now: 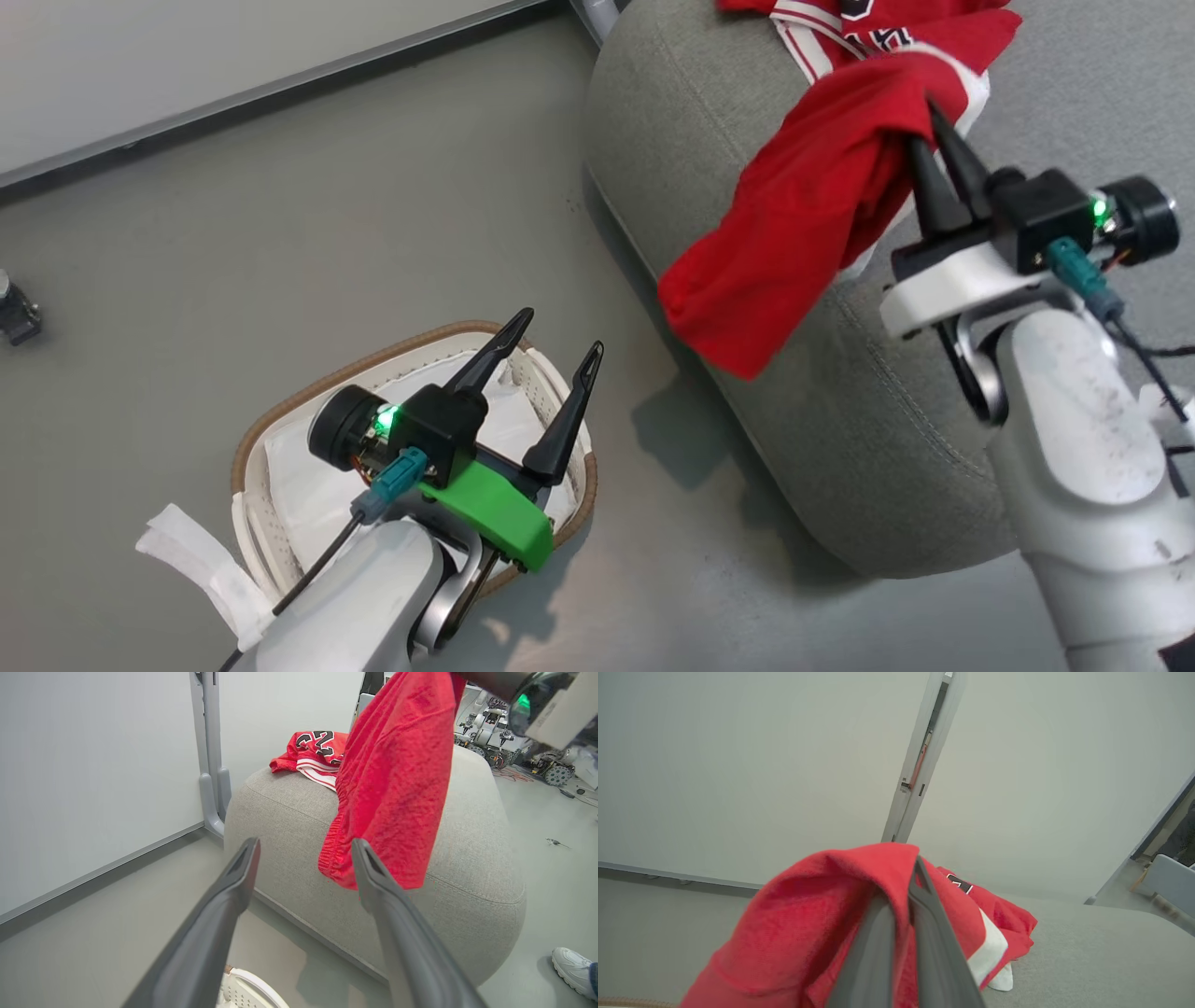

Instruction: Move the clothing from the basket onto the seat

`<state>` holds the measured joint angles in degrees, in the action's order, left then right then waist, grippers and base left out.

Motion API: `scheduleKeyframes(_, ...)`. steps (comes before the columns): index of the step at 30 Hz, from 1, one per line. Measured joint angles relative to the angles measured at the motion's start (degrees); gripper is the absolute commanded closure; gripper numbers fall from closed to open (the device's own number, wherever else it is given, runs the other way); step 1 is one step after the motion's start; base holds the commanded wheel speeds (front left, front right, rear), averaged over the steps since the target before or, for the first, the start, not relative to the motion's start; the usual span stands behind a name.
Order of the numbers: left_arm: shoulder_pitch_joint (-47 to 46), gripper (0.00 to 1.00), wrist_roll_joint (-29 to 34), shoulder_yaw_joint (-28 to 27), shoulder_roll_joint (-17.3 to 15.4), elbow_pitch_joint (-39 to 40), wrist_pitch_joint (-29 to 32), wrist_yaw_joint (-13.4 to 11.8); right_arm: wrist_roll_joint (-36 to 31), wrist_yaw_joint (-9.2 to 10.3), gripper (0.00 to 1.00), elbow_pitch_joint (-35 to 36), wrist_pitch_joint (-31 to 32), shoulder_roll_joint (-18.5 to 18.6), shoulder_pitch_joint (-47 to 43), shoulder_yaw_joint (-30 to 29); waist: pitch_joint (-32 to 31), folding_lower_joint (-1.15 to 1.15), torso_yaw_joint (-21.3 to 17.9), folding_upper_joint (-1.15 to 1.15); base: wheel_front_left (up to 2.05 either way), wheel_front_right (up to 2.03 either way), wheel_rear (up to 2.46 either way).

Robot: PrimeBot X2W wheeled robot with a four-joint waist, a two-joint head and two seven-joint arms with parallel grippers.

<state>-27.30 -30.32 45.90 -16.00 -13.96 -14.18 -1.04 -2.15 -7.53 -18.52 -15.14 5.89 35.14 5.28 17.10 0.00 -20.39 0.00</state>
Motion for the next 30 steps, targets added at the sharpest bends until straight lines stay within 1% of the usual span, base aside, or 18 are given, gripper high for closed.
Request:
scheduleKeyframes(2,-0.34,0.00,0.12,-0.23,0.02,0.27,-0.01,-0.24,0.00,0.00,1.00,-1.45,0.00,1.66,3.79,-0.74,0.72,0.00,0.97,0.00,0.00,0.00,0.00)
scheduleKeyframes(4,-0.95,0.00,0.37,-0.33,0.31,0.77,-0.07,-0.48,0.32,0.00,1.00,-4.14,0.11,3.78,8.23,-2.82,1.51,0.00,2.24,0.00,0.00,0.00,0.00)
scheduleKeyframes(7,-1.96,0.00,0.97,-0.38,0.62,1.68,-0.10,-0.70,-0.10,0.00,1.00,-7.83,1.83,8.68,15.77,-5.10,2.87,0.00,4.40,0.00,0.00,0.00,0.00)
scheduleKeyframes(9,-2.47,0.00,1.46,-0.27,0.77,2.20,-0.11,-0.76,-0.09,0.00,1.00,-9.25,3.03,11.13,19.90,-6.51,3.64,0.00,5.61,0.00,0.00,0.00,0.00)
scheduleKeyframes(10,-2.81,0.00,1.77,-0.08,0.81,2.57,-0.16,-0.83,-0.43,0.00,1.00,-10.23,4.02,13.34,22.69,-7.31,4.26,0.00,6.56,0.00,0.00,0.00,0.00)
scheduleKeyframes(15,-4.17,0.00,2.56,0.81,1.47,3.33,-0.02,-0.80,-0.89,0.00,1.00,-13.90,8.11,21.37,30.49,-11.81,6.73,0.00,10.41,0.00,0.00,0.00,0.00)
scheduleKeyframes(17,-4.65,0.00,2.77,1.12,1.89,3.52,-0.03,-0.79,-2.01,0.00,1.00,-15.35,8.75,24.32,31.97,-14.30,7.88,0.00,12.07,0.00,0.00,0.00,0.00)
scheduleKeyframes(19,-4.81,0.00,3.13,1.49,2.11,3.53,-0.03,-0.79,-2.72,0.00,1.00,-17.05,9.28,25.15,32.09,-16.90,8.94,0.00,13.56,0.00,0.00,0.00,0.00)
scheduleKeyframes(23,-5.14,0.00,3.25,1.46,2.07,3.49,-0.09,-0.83,-4.71,0.00,1.00,-21.98,9.06,24.97,28.71,-21.51,11.42,0.00,16.16,0.00,0.00,0.00,0.00)
scheduleKeyframes(26,-5.44,0.00,3.25,1.10,1.83,3.58,-0.11,-1.01,-6.04,0.00,1.00,-26.38,8.48,23.17,24.91,-24.98,13.33,0.00,17.44,0.00,0.00,0.00,0.00)
scheduleKeyframes(28,-5.59,0.00,3.25,0.82,1.49,3.59,-0.27,-1.20,-7.50,0.00,1.00,-29.60,6.92,20.81,21.82,-27.35,14.99,0.00,18.26,0.00,0.00,0.00,0.00)
scheduleKeyframes(30,-5.64,0.00,3.25,0.69,1.19,3.61,-0.34,-1.34,-7.60,0.00,1.00,-31.29,5.54,19.42,21.17,-28.54,15.86,0.01,18.45,0.00,0.00,0.00,0.00)
